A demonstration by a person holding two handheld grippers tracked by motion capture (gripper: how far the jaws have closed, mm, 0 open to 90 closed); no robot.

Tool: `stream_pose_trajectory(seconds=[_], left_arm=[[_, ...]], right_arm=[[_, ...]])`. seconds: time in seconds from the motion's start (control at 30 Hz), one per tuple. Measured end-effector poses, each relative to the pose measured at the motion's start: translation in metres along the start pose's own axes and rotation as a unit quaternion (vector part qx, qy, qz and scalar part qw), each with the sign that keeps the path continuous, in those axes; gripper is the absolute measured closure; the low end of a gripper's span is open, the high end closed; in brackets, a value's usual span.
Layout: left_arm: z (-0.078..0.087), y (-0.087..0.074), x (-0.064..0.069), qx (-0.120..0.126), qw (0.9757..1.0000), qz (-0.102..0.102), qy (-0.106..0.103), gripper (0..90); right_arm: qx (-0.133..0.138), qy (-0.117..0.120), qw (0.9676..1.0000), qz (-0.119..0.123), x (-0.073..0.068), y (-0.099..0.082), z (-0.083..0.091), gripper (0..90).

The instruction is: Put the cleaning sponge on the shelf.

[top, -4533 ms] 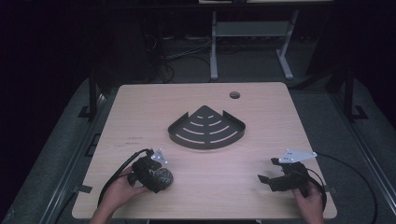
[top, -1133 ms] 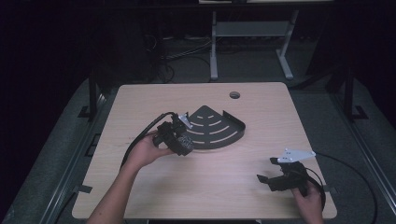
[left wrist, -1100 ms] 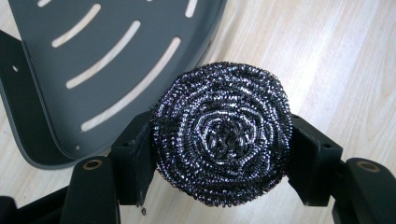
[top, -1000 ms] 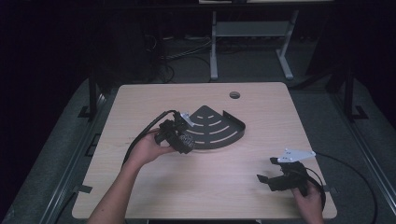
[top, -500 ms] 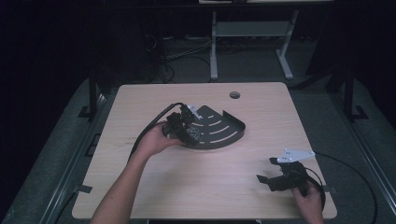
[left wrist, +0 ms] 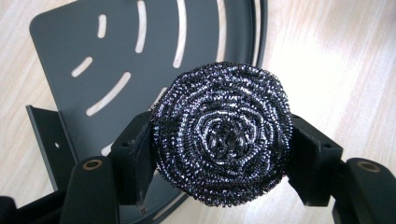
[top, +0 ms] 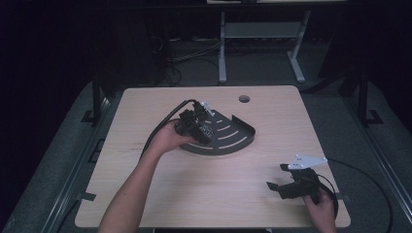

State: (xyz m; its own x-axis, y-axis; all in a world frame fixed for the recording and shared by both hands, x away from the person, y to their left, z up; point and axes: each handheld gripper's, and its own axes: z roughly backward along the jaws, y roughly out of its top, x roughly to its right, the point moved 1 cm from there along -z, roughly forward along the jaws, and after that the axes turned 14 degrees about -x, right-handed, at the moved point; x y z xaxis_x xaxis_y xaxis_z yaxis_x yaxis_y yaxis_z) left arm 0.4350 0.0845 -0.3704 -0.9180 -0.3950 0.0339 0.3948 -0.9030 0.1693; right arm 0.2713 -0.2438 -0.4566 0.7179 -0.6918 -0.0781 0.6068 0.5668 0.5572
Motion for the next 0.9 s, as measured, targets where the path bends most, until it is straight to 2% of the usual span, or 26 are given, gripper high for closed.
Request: stream_pose_trajectory(seconds=[0.1, 0.23, 0.6, 0.9], left_arm=[[-0.002, 0.001, -0.005, 0.004, 0.9999, 0.008, -0.004, 32.9], [-0.009, 0.002, -0.011, -0.003, 0.9999, 0.015, -0.001, 32.9], [-0.022, 0.009, -0.02, 0.006, 0.9992, 0.037, -0.014, 32.6], [-0.034, 0.013, -0.025, -0.002, 0.9987, 0.05, -0.009, 32.6]], right_arm=[[0.001, 0.0, 1.0, 0.0, 0.0, 0.0, 0.0, 13.8], [0.001, 0.0, 1.0, 0.0, 0.001, -0.001, 0.001, 13.8], [0.003, 0.001, 1.0, -0.003, 0.002, -0.001, 0.002, 13.9], [0.005, 0.001, 1.0, -0.004, 0.001, 0.0, 0.003, 13.8]])
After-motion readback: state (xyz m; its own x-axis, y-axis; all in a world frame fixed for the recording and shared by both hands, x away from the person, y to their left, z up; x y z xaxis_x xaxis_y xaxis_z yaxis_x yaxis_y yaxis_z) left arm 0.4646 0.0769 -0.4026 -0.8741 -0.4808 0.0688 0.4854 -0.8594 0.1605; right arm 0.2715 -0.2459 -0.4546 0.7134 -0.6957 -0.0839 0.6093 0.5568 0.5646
